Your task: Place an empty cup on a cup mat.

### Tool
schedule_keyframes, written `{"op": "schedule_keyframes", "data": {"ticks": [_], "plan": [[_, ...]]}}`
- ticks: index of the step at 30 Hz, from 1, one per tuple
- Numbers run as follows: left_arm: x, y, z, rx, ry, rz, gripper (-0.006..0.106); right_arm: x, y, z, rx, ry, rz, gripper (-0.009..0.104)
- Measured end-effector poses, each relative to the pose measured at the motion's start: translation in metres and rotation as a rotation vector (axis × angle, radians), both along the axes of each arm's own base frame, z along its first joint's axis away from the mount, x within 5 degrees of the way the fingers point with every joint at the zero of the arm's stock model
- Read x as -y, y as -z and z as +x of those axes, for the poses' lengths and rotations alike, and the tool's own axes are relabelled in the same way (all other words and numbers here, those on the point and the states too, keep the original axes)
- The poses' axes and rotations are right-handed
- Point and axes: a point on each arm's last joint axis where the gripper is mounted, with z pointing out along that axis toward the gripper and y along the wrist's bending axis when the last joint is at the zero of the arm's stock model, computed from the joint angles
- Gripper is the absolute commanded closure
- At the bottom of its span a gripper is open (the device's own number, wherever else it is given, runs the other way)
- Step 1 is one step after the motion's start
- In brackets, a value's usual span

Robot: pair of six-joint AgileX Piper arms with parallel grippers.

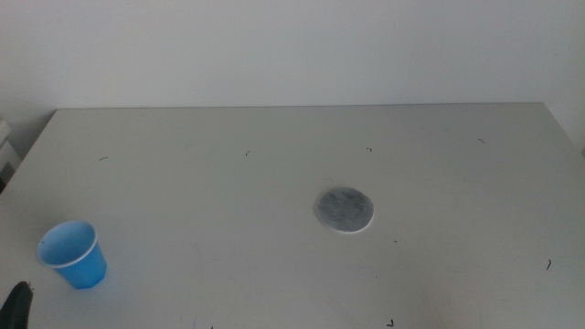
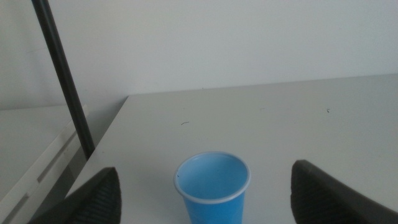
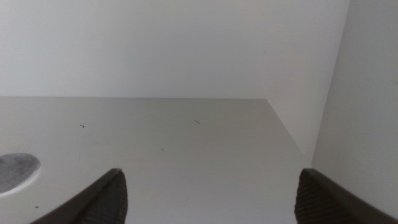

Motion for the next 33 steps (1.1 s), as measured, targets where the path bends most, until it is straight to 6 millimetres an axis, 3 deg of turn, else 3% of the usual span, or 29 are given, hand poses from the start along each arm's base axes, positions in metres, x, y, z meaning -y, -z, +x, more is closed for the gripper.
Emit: {"op": "schedule_keyframes", "data": {"ticks": [4,7,22,28,33], "plan": [[0.000,-0.007,-0.002,-0.038,-0.004,-0.004,-0.004,0.000,0.000,0.000,0.000,0.000,0.000,0.001],[0.000,-0.023,-0.006,-0.046,-0.006,-0.016,-0.004,0.000,0.000,0.000,0.000,0.000,0.000,0.001],[0.000,-0.135,-0.018,-0.168,-0.013,-0.047,-0.004,0.000,0.000,0.000,0.000,0.000,0.000,0.001],[-0.001,-0.176,-0.003,-0.275,-0.029,-0.106,-0.004,0.000,0.000,0.000,0.000,0.000,0.000,0.001],[-0.001,-0.203,0.021,-0.393,-0.041,-0.140,-0.004,0.000,0.000,0.000,0.000,0.000,0.000,0.001]]}}
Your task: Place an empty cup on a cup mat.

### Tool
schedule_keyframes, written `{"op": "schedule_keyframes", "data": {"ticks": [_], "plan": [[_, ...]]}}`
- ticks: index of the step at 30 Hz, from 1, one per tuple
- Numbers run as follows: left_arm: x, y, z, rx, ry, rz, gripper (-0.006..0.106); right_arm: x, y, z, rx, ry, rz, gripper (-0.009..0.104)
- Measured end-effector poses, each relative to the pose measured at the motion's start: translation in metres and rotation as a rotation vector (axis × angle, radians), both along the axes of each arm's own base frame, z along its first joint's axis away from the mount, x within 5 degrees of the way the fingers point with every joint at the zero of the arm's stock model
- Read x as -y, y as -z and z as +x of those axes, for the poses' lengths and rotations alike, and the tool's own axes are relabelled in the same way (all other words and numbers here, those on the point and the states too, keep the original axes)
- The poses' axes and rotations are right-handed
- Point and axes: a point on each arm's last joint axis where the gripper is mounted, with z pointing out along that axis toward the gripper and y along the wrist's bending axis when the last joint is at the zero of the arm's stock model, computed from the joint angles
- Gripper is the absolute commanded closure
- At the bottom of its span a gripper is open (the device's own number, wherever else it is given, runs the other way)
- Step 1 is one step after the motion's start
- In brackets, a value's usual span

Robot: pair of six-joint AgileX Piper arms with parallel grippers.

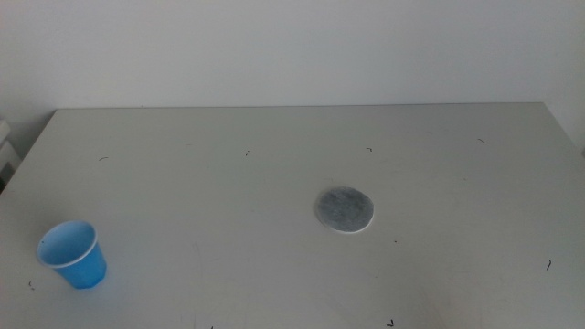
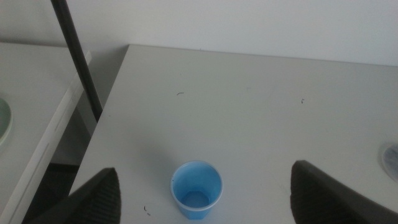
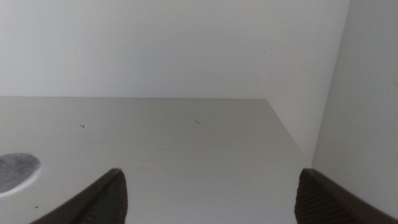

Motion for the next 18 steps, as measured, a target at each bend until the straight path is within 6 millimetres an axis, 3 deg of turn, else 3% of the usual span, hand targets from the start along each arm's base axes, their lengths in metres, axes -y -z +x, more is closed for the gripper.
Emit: {"op": "schedule_keyframes", "data": {"ticks": [8,14,18], "plan": [[-0.001,-0.018,0.036,-0.150,-0.002,-0.013,-0.004,0.000,0.000,0.000,0.000,0.000,0.000,0.001],[0.000,-0.011,0.053,-0.225,0.004,-0.026,-0.004,0.000,0.000,0.000,0.000,0.000,0.000,0.001],[0.000,-0.003,0.070,-0.376,0.006,-0.038,-0.004,0.000,0.000,0.000,0.000,0.000,0.000,0.001]]}}
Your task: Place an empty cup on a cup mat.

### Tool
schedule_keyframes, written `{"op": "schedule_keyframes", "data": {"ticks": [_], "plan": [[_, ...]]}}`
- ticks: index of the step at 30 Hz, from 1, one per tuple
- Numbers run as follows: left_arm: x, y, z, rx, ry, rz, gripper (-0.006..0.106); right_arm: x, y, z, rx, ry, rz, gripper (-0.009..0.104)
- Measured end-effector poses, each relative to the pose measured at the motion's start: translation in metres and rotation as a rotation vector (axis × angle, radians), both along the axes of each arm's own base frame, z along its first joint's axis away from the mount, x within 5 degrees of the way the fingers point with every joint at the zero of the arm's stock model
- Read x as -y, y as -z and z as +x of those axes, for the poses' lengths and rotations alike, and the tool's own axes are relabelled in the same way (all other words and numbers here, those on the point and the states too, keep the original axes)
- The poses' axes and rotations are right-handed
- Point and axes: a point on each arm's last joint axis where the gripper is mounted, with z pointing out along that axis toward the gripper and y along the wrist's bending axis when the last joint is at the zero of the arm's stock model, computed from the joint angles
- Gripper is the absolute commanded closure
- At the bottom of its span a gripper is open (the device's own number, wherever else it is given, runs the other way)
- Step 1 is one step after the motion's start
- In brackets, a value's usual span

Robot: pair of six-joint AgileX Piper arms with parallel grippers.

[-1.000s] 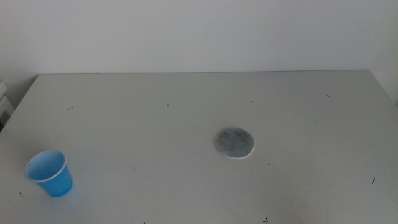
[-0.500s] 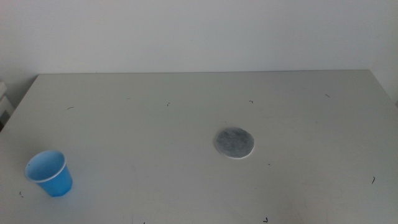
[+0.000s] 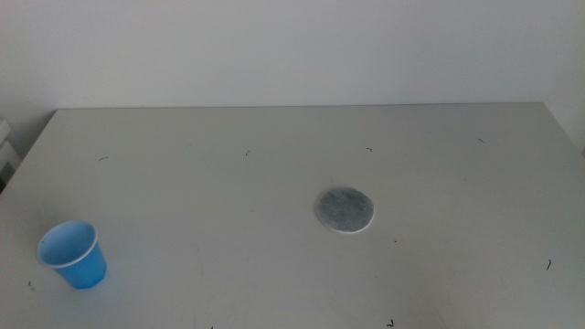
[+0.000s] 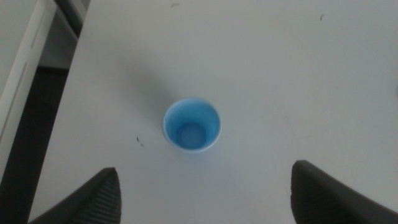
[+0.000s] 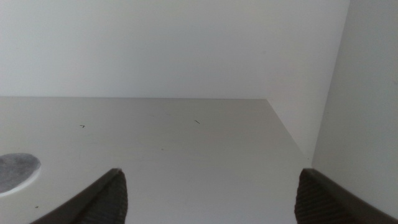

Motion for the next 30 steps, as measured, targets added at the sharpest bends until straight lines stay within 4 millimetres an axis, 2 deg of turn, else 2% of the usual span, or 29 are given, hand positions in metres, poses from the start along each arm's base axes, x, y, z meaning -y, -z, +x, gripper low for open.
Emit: {"op": "schedule_keyframes", "data": {"ticks": [4,12,20,30], "plan": [[-0.001,0.004,0.021,-0.132,0.009,0.002,-0.004,0.000,0.000,0.000,0.000,0.000,0.000,0.001],[-0.004,0.000,0.062,-0.188,0.049,0.057,-0.004,0.000,0.000,0.000,0.000,0.000,0.000,0.001],[-0.018,0.025,0.093,-0.302,0.086,0.088,-0.004,0.000,0.000,0.000,0.000,0.000,0.000,0.001],[-0.040,0.054,0.117,-0.400,0.124,0.045,-0.004,0.000,0.000,0.000,0.000,0.000,0.000,0.001]]}}
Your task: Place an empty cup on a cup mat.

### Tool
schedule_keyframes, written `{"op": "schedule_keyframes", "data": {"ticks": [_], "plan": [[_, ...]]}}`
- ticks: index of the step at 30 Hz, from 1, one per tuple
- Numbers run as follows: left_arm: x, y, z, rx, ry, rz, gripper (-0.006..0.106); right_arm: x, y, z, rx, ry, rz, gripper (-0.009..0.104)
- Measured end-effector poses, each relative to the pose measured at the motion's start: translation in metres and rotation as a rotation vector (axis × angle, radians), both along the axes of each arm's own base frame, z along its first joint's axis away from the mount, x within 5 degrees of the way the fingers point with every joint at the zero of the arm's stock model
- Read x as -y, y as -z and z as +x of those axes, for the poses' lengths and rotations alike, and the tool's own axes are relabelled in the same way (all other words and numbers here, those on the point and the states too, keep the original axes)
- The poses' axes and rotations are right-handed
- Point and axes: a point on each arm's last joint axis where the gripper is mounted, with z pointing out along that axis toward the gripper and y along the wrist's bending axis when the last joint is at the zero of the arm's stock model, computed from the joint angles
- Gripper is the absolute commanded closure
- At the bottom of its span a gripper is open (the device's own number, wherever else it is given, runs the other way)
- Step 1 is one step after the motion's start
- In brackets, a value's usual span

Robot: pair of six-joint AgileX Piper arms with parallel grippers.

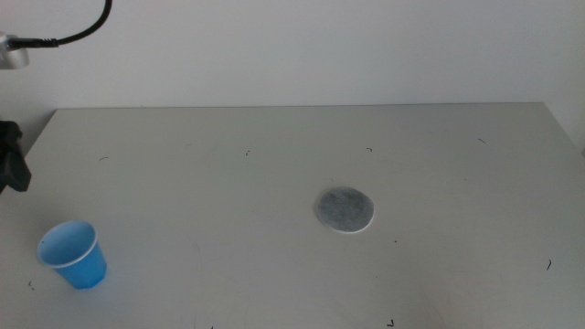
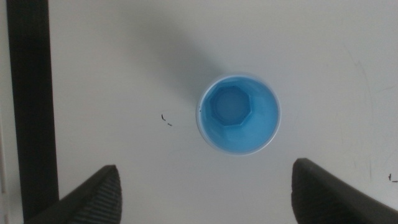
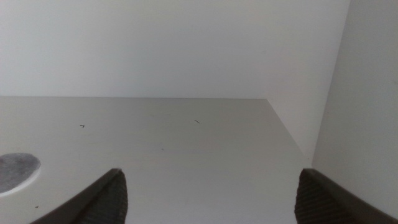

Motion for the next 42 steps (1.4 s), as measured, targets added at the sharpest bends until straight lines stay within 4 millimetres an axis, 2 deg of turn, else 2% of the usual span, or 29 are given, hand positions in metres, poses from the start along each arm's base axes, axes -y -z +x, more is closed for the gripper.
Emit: {"op": "schedule_keyframes", "data": {"ticks": [15,34,38,42], "plan": [[-0.008,0.069,0.045,-0.214,0.023,-0.038,-0.004,0.000,0.000,0.000,0.000,0.000,0.000,0.001],[-0.014,0.146,0.074,-0.408,0.050,-0.074,-0.003,0.000,0.000,0.000,0.000,0.000,0.000,0.001],[-0.014,0.156,0.076,-0.436,0.054,-0.080,0.010,0.000,0.000,0.000,0.000,0.000,0.000,0.001],[-0.013,0.158,0.078,-0.429,0.048,-0.101,0.044,0.000,0.000,0.000,0.000,0.000,0.000,0.001]]}}
